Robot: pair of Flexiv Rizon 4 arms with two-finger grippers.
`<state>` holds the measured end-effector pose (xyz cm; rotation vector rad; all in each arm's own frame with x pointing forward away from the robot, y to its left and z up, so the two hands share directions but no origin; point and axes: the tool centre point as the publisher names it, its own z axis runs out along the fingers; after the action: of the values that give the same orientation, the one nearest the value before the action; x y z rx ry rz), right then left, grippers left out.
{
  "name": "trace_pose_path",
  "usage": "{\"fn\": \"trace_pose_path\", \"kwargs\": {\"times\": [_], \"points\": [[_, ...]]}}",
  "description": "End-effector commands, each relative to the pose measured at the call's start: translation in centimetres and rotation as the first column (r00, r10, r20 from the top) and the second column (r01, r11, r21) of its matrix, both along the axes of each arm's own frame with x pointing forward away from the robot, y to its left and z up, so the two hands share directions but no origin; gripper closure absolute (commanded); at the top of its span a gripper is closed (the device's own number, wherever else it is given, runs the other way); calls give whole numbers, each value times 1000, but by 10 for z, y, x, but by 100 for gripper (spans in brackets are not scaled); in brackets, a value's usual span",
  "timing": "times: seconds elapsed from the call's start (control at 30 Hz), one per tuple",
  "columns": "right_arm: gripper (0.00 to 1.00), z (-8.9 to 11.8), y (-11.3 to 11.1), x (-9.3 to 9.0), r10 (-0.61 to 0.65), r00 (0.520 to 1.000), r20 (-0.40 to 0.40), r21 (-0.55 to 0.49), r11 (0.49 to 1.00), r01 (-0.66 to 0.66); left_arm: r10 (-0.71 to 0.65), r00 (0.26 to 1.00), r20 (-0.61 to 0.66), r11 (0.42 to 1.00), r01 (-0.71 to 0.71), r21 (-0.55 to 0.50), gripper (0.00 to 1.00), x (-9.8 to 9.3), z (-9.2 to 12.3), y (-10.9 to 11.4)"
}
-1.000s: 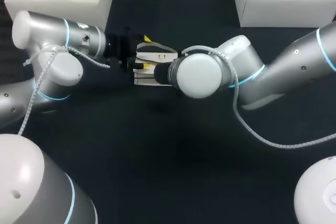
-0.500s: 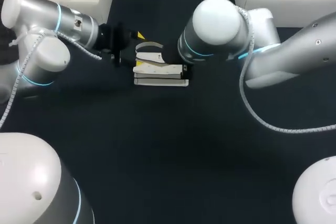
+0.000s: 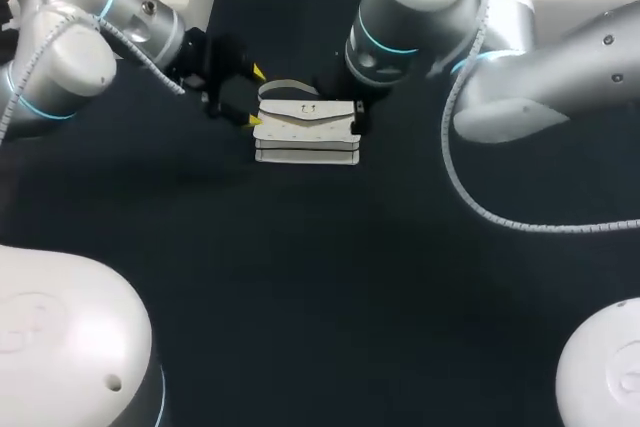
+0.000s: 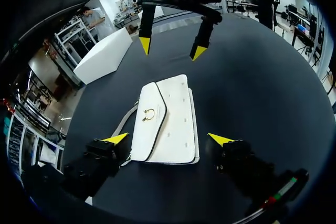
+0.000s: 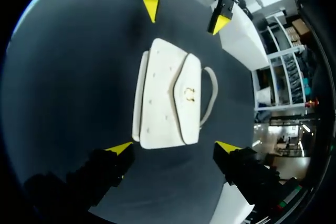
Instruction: Pick up the bag, open it, inspect its contents, close it, and place it on the opposite side
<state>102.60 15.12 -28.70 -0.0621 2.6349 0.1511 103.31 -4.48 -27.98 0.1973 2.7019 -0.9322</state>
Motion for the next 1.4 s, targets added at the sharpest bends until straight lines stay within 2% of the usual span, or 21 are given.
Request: {"fn": "trace_pose_path", "kwargs": {"times": [0.03, 0.1, 0.13, 0.83, 0.9, 1.0, 1.13, 1.17, 1.23, 1.27, 1.3, 1.37, 1.4], "points": [[0, 5, 3, 4, 10, 994, -109, 4, 1000, -9, -44, 995, -87, 999, 46, 21, 0, 5, 2, 1], [0, 5, 3, 8, 37, 985, -170, 49, 998, -29, -37, 994, -103, 998, 41, 39, 0, 6, 1, 2], [0, 5, 3, 8, 37, 985, -170, 49, 998, -29, -32, 996, -82, 995, 39, 88, 0, 7, -2, 4], [0, 5, 3, 8, 37, 985, -170, 49, 998, -29, -37, 995, -93, 994, 46, 97, 0, 9, -4, 2], [0, 5, 3, 8, 37, 985, -170, 49, 998, -29, 8, 993, -116, 995, 3, 100, 0, 13, -7, -1], [0, 5, 4, 21, -115, 967, -229, 94, 986, 139, 114, 978, -174, 992, -101, 79, 0, 18, -9, 0], [0, 4, 1, 37, -345, 888, -303, 87, 918, 386, 268, 940, -211, 963, -258, 73, 0, 17, -11, 3], [0, 5, 0, 38, -371, 868, -329, 95, 902, 422, 329, 918, -223, 944, -320, 74, 0, 16, -11, 4], [0, 7, -3, 42, -468, 794, -388, 81, 841, 535, 422, 866, -266, 905, -418, 75, 0, 18, -9, 4], [0, 9, -4, 41, -481, 771, -417, 96, 820, 564, 461, 838, -293, 884, -462, 70, 0, 17, -7, 6], [0, 11, -7, 41, -521, 717, -462, 83, 780, 620, 511, 793, -333, 853, -517, 79, 0, 18, -5, 7], [0, 12, -11, 40, -545, 672, -502, 106, 732, 673, 595, 702, -392, 785, -612, 95, 0, 19, -3, 9], [0, 13, -14, 40, -567, 615, -547, 86, 693, 716, 631, 642, -436, 748, -652, 123, 0, 22, -2, 9]]}}
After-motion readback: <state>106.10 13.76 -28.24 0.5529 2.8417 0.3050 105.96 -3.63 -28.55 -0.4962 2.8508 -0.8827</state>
